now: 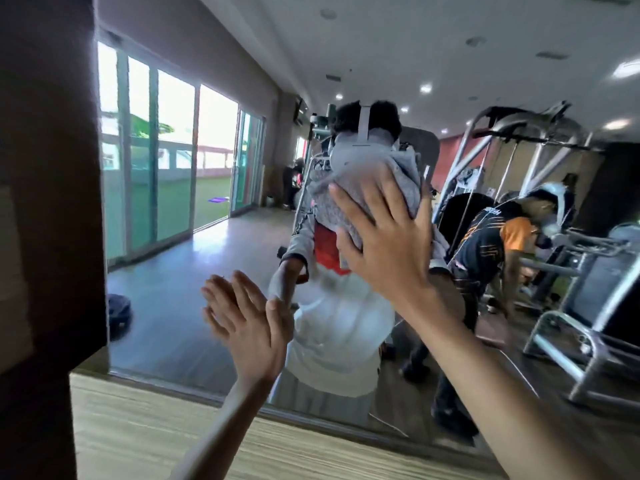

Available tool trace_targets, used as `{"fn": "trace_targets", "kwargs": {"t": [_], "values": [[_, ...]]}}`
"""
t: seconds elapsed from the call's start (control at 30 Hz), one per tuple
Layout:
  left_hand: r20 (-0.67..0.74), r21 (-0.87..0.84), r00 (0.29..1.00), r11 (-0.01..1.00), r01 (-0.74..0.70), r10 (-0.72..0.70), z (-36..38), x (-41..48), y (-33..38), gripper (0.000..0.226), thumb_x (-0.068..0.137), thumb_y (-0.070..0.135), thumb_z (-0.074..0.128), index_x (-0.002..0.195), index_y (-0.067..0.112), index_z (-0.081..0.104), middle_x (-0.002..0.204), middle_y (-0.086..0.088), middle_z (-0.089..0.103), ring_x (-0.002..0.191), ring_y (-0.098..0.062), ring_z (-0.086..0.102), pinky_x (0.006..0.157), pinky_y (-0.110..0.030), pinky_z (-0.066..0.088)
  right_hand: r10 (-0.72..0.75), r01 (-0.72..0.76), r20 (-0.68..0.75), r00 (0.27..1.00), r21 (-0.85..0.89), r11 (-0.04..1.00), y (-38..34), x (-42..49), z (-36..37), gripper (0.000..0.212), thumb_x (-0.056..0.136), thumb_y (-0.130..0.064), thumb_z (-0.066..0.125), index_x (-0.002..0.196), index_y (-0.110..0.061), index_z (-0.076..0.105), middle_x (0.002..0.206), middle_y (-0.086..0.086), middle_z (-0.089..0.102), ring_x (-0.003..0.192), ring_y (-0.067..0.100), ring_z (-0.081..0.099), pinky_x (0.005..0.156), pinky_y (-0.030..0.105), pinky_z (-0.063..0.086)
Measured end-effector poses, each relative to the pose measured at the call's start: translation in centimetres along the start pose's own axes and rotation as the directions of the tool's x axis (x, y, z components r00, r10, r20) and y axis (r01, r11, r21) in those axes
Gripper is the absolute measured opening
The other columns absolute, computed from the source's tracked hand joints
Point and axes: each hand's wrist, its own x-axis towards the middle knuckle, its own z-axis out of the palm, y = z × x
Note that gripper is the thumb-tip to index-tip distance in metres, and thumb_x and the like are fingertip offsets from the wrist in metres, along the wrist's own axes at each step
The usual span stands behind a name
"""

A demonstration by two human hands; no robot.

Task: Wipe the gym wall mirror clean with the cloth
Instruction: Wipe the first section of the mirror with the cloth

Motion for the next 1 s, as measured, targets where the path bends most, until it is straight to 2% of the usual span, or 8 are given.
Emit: {"fn": "trace_targets", "kwargs": {"t": [0.1, 0.23, 0.33, 0.47, 0.6, 0.67, 0.87, 1.0], "values": [[0.055, -0.029, 0.998, 1.0, -0.013, 0.015, 0.8, -1.7, 1.8, 0.065, 0.103, 0.057, 0.01, 0.157, 0.031, -0.013, 0.162, -0.028, -0.001, 0.152, -0.039, -0.005, 0.121, -0.048, -0.009, -0.001, 0.001, 0.01, 1.0, 0.011, 1.0, -2.8, 0.0, 1.1, 0.058, 0.097, -0.036, 0.049, 0.153, -0.027, 0.037, 0.159, 0.01, 0.033, 0.147, 0.028, 0.033, 0.106, 0.062, 0.033], [0.041, -0.038, 0.999, 0.999, -0.014, 0.016, 1.3, -2.3, 2.1, 0.066, 0.103, 0.056, 0.013, 0.156, 0.033, -0.019, 0.163, -0.019, -0.01, 0.152, -0.029, -0.015, 0.12, -0.039, -0.018, -0.245, 0.242, 0.115, 0.963, 0.039, 0.969, -4.2, -6.2, 1.1, 0.059, 0.097, -0.032, 0.05, 0.154, -0.029, 0.035, 0.162, 0.006, 0.029, 0.134, 0.023, 0.043, 0.116, 0.061, 0.023], [0.03, -0.02, 0.999, 1.0, -0.011, 0.012, 1.3, -2.3, 2.3, 0.07, 0.102, 0.05, 0.021, 0.156, 0.03, -0.019, 0.163, -0.019, -0.01, 0.151, -0.023, -0.021, 0.12, -0.038, -0.018, -0.36, 0.362, 0.167, 0.918, 0.015, 0.932, -0.3, -11.4, -0.1, 0.051, 0.102, -0.031, 0.035, 0.153, -0.031, 0.038, 0.16, -0.001, 0.033, 0.13, 0.019, 0.04, 0.118, 0.058, 0.017], [0.094, 0.044, 0.978, 0.98, -0.193, 0.188, 1.8, -3.0, 4.4, 0.069, 0.104, 0.053, 0.016, 0.16, 0.017, -0.001, 0.163, -0.027, -0.002, 0.153, -0.026, -0.017, 0.12, -0.041, -0.015, -0.126, 0.137, 0.126, 0.984, -0.085, 0.987, 8.4, -12.4, -2.2, 0.062, 0.099, -0.031, 0.037, 0.158, -0.03, 0.017, 0.165, 0.002, 0.016, 0.153, 0.019, 0.012, 0.113, 0.053, 0.02], [0.121, 0.083, 0.958, 0.959, -0.271, 0.261, 3.7, -5.2, 8.7, 0.07, 0.105, 0.05, 0.016, 0.156, 0.003, 0.017, 0.162, -0.031, 0.007, 0.154, -0.029, -0.012, 0.12, -0.046, -0.01, 0.207, -0.213, -0.065, 0.976, -0.104, 0.971, 9.7, -7.1, -2.8, 0.057, 0.102, -0.033, 0.041, 0.156, -0.024, 0.025, 0.161, 0.008, 0.028, 0.149, 0.025, 0.025, 0.112, 0.045, 0.025], [0.135, 0.07, 0.957, 0.961, -0.267, 0.256, 4.6, -6.5, 10.5, 0.07, 0.105, 0.05, 0.016, 0.157, 0.003, 0.017, 0.162, -0.03, 0.004, 0.153, -0.031, -0.013, 0.121, -0.047, -0.011, 0.198, -0.203, -0.069, 0.978, -0.085, 0.975, 7.6, -6.3, -2.3, 0.054, 0.101, -0.031, 0.041, 0.154, -0.023, 0.034, 0.159, 0.009, 0.034, 0.146, 0.027, 0.033, 0.108, 0.047, 0.03], [0.121, 0.067, 0.963, 0.966, -0.249, 0.24, 5.7, -8.5, 12.7, 0.071, 0.105, 0.052, 0.015, 0.156, 0.003, 0.014, 0.162, -0.03, 0.002, 0.152, -0.037, -0.005, 0.12, -0.044, -0.013, -0.148, 0.153, 0.098, 0.984, -0.046, 0.987, 8.1, -15.4, -2.9, 0.059, 0.094, -0.027, 0.05, 0.152, -0.031, 0.041, 0.16, 0.001, 0.032, 0.117, 0.021, 0.059, 0.112, 0.053, 0.028], [0.115, 0.106, 0.952, 0.949, -0.296, 0.284, 6.2, -8.6, 13.5, 0.07, 0.103, 0.048, 0.023, 0.156, 0.002, 0.014, 0.161, -0.032, 0.005, 0.152, -0.036, -0.004, 0.119, -0.046, -0.011, -0.01, 0.019, 0.073, 0.997, -0.123, 0.992, 15.4, -22.2, -5.1, 0.058, 0.098, -0.025, 0.045, 0.154, -0.026, 0.031, 0.16, 0.006, 0.03, 0.15, 0.021, 0.025, 0.106, 0.051, 0.035]]}}
